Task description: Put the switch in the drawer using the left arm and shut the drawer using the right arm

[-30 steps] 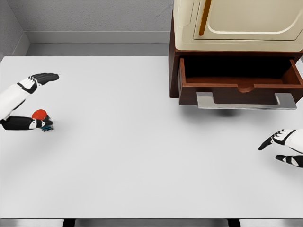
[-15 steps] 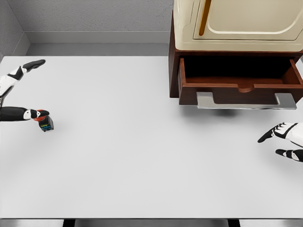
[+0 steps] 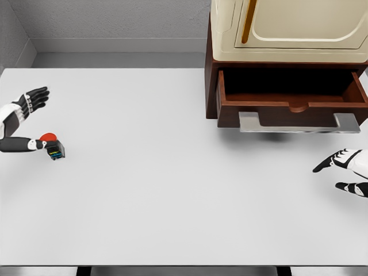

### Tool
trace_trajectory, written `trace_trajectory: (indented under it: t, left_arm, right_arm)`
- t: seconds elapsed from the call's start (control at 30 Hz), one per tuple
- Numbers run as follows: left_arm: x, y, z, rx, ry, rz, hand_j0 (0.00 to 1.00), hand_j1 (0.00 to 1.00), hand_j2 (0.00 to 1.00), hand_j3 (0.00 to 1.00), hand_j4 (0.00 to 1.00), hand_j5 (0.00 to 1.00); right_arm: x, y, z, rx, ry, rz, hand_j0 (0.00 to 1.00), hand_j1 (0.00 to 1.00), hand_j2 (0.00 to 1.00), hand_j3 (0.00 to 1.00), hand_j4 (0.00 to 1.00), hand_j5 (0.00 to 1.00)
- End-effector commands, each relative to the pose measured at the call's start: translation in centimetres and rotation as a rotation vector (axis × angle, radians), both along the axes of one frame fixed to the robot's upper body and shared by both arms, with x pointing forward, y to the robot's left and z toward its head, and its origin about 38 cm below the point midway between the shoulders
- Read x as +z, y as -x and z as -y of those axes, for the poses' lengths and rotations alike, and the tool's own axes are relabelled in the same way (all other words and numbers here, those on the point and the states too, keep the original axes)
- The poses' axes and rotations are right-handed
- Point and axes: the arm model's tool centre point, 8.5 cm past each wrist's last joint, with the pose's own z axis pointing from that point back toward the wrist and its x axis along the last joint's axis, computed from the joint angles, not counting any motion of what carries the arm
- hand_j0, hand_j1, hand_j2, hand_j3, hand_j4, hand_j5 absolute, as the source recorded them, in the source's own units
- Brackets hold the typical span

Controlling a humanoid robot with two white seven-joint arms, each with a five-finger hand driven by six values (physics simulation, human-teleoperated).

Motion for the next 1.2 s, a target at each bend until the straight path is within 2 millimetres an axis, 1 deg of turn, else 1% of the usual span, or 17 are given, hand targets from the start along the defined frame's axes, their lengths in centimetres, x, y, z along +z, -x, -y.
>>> trace_trajectory:
  t: [0.0,0.07,0.13,0.2,0.27,0.3,0.43,0.6,0.67,0.8,0.87,1.0,1.03,1.1,1.17]
  left_arm:
    - [-0.9,0.1,-0.5,0.018,0.023,-0.033,1.0,1.0,1.0,1.0,1.0,1.0]
    - [-1.1,0.2,-0.5,0.018,0.02,-0.035,1.0,1.0,1.0,1.0,1.0,1.0]
    - [-2.0,0.2,-0.4,0.027,0.007,-0.047,1.0,1.0,1.0,1.0,1.0,1.0]
    - [-2.3,0.3,-0.7,0.037,-0.016,-0.052,1.0,1.0,1.0,1.0,1.0,1.0]
    - [-3.3,0.4,-1.0,0.05,-0.048,-0.077,1.0,1.0,1.0,1.0,1.0,1.0]
    - [-3.7,0.4,-0.6,0.047,-0.055,-0.07,1.0,1.0,1.0,1.0,1.0,1.0]
    - [-4.6,0.4,0.1,0.048,-0.095,-0.085,1.0,1.0,1.0,1.0,1.0,1.0]
    - [-5.5,0.5,-0.2,0.062,-0.083,-0.109,1.0,1.0,1.0,1.0,1.0,1.0]
    - [-6.1,0.3,-0.7,0.079,-0.075,-0.127,1.0,1.0,1.0,1.0,1.0,1.0]
    - [-5.5,-0.4,-1.1,0.091,-0.073,-0.111,1.0,1.0,1.0,1.0,1.0,1.0]
    - [-5.7,-0.8,-1.2,0.096,-0.069,-0.119,1.0,1.0,1.0,1.0,1.0,1.0]
    - [-6.4,-0.6,-0.7,0.097,-0.118,-0.129,0.99,0.99,0.99,0.99,0.99,0.99]
    - [-6.5,-0.5,-0.6,0.092,-0.126,-0.124,0.98,0.98,0.98,0.98,0.98,0.98]
    - [-5.9,-0.4,-0.4,0.063,-0.145,-0.058,0.92,0.92,0.92,0.92,0.92,0.92]
    - [-5.8,-0.3,-0.7,0.073,-0.145,-0.055,0.89,0.89,0.89,0.89,0.89,0.89]
  right_arm:
    - [0.1,0.0,0.0,-0.002,-0.005,-0.001,0.7,0.7,0.7,0.7,0.7,0.7]
    - [0.0,0.0,0.0,-0.001,-0.005,-0.002,0.7,0.7,0.7,0.7,0.7,0.7]
    - [0.0,0.0,0.0,-0.001,-0.005,-0.002,0.7,0.7,0.7,0.7,0.7,0.7]
    - [0.0,0.0,0.0,-0.001,-0.005,-0.003,0.7,0.7,0.7,0.7,0.7,0.7]
    - [0.0,0.0,0.0,-0.001,-0.005,-0.003,0.73,0.73,0.73,0.73,0.73,0.73]
    - [0.0,0.0,0.0,-0.001,-0.005,-0.003,0.73,0.73,0.73,0.73,0.73,0.73]
    - [0.0,0.0,-0.1,0.0,-0.006,-0.003,0.73,0.73,0.73,0.73,0.73,0.73]
    - [0.0,0.1,-0.1,0.002,-0.006,-0.003,0.72,0.72,0.72,0.72,0.72,0.72]
    - [0.0,0.1,-0.1,0.002,-0.006,-0.003,0.72,0.72,0.72,0.72,0.72,0.72]
    - [0.0,0.1,-0.1,0.002,-0.006,-0.003,0.72,0.72,0.72,0.72,0.72,0.72]
    - [0.0,0.2,-0.2,0.003,-0.008,-0.005,0.72,0.72,0.72,0.72,0.72,0.72]
    - [-0.3,0.3,-0.3,-0.003,-0.022,-0.003,0.72,0.72,0.72,0.72,0.72,0.72]
    - [-0.3,0.3,-0.3,-0.003,-0.022,-0.003,0.71,0.71,0.71,0.71,0.71,0.71]
    - [-0.2,0.3,-0.3,-0.003,-0.023,-0.003,0.71,0.71,0.71,0.71,0.71,0.71]
    - [0.1,0.2,-0.1,-0.008,-0.021,0.007,0.72,0.72,0.72,0.72,0.72,0.72]
